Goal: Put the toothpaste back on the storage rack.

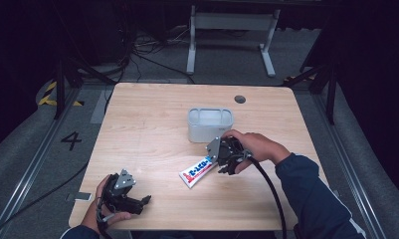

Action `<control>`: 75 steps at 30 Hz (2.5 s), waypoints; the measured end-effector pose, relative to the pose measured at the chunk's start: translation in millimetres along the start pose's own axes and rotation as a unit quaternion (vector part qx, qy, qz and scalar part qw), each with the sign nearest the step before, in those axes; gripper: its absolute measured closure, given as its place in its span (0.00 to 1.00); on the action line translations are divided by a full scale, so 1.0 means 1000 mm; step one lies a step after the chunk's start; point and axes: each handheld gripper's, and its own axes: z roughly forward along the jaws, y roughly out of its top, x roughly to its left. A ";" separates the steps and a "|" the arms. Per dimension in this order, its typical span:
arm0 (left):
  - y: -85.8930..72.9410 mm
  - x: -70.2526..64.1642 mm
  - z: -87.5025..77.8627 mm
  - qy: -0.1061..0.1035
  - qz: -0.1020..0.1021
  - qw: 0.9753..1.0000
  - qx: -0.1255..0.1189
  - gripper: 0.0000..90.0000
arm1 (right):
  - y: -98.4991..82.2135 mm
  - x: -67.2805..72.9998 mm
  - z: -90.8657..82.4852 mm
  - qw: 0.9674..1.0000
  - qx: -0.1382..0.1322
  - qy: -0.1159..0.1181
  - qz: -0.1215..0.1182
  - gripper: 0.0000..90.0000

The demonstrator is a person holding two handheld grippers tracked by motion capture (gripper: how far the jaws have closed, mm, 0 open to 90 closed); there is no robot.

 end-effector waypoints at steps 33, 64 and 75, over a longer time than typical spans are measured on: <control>-0.012 -0.002 -0.010 0.012 -0.011 1.000 -0.009 0.01 | 0.039 -0.025 0.049 0.995 0.063 0.065 -0.035 0.45; -0.012 -0.001 -0.009 0.008 -0.007 1.000 -0.006 0.01 | 0.046 -0.029 0.057 0.993 0.048 0.106 -0.018 0.49; -0.011 -0.001 -0.009 0.008 -0.009 1.000 -0.004 0.01 | 0.048 -0.032 0.058 0.994 0.031 0.107 -0.006 0.49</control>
